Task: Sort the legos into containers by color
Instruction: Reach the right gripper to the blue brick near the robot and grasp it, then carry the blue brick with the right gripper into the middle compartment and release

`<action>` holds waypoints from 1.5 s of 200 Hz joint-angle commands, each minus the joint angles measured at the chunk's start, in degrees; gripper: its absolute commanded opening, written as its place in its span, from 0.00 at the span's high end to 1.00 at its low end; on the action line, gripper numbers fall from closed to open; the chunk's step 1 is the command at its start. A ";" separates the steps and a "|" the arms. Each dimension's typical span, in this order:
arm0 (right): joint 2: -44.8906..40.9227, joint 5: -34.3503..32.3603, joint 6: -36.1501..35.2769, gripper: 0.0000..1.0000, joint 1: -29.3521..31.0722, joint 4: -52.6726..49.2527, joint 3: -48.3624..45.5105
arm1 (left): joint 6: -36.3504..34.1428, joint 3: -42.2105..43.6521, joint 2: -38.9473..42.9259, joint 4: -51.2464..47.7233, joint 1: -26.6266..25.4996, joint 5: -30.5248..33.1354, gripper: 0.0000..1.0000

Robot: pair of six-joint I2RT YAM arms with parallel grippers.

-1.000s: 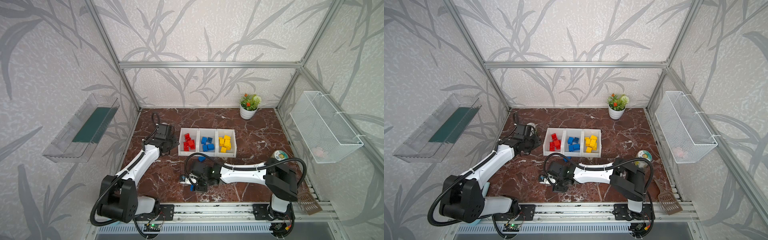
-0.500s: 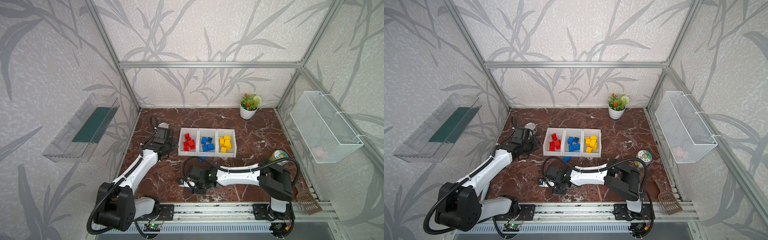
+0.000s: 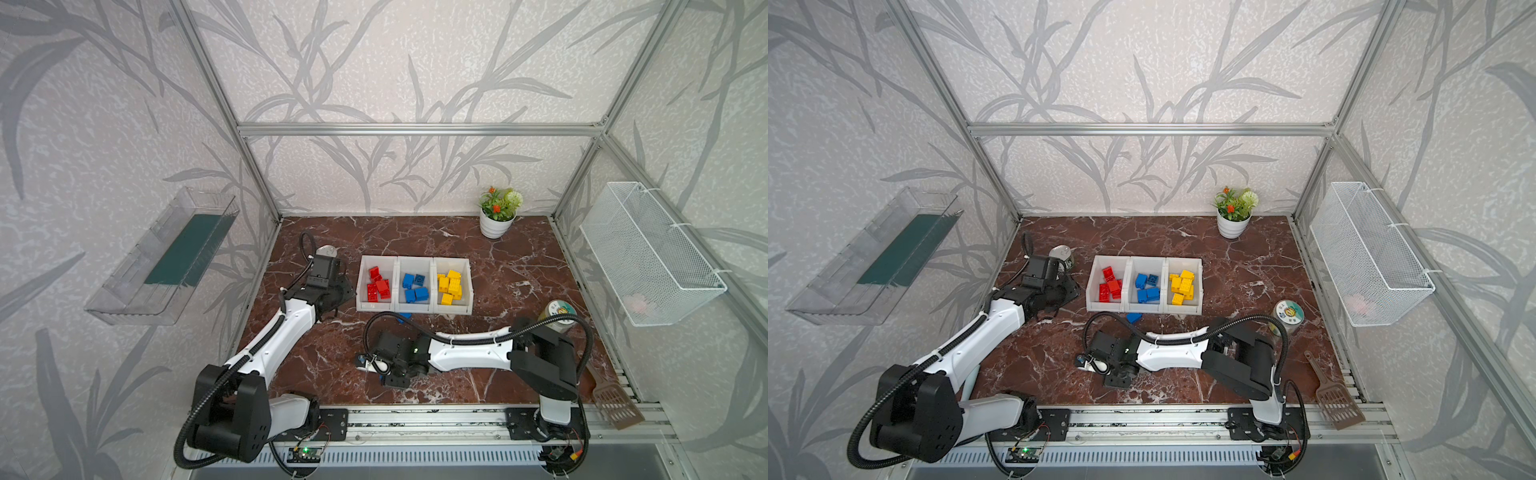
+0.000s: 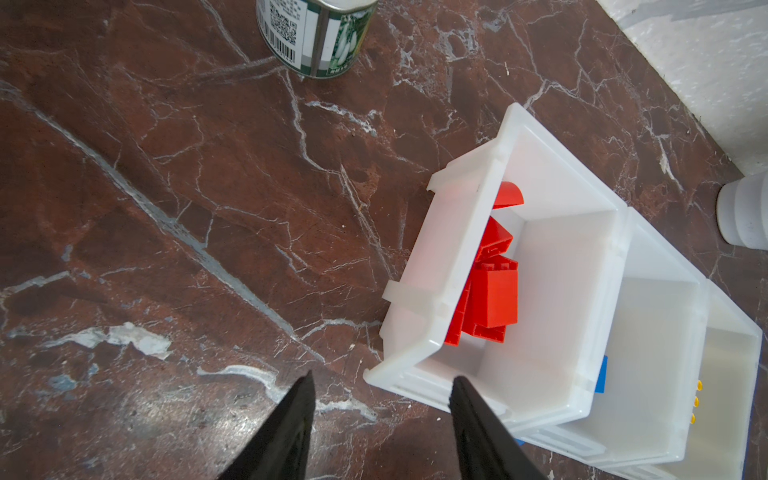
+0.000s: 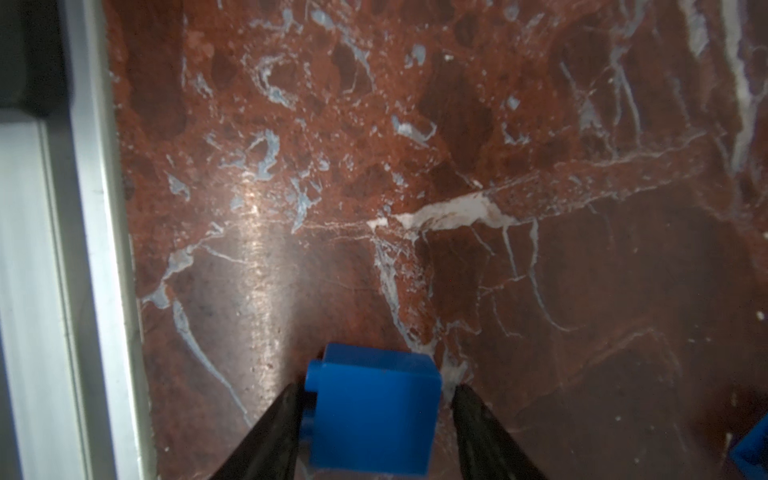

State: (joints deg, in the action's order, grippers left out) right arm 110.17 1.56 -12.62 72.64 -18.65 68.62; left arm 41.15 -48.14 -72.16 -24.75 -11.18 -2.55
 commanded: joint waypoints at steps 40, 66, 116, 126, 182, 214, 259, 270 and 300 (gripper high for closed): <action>-0.23 0.81 1.31 0.59 -0.99 1.08 0.30 | 0.60 0.44 -0.09 0.95 0.43 1.32 0.45; -2.19 0.78 -0.09 0.61 -2.16 0.39 0.11 | 0.60 0.39 -0.57 0.98 0.72 1.57 0.45; -10.29 -0.49 -5.31 0.61 -10.21 -1.66 1.30 | 0.57 0.47 -0.44 1.20 1.22 1.76 0.45; -11.50 -1.71 -5.99 0.61 -12.31 -1.42 1.82 | 0.36 0.50 -0.42 1.32 1.32 1.83 0.45; -9.28 -6.17 -4.52 0.61 -24.87 -0.34 7.47 | 0.84 0.86 -0.54 1.52 1.51 1.13 0.45; -6.62 -7.19 -2.08 0.60 -26.45 0.64 8.70 | 0.16 1.62 -0.36 2.14 1.51 -0.86 0.45; -5.32 -6.54 -0.06 0.60 -28.22 1.63 9.55 | -2.52 2.35 0.61 3.13 1.42 -4.26 0.45; -5.31 -6.08 0.36 0.56 -28.65 1.48 9.69 | -3.82 2.40 0.91 3.30 1.36 -5.45 0.45; -6.38 -6.61 0.66 0.33 -29.05 1.73 9.30 | -6.95 3.11 1.77 4.31 0.46 -7.07 0.45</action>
State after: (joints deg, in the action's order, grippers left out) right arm 104.79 -4.93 -13.19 44.12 -17.82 76.66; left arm 37.71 -46.22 -72.38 -22.00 -10.07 -7.64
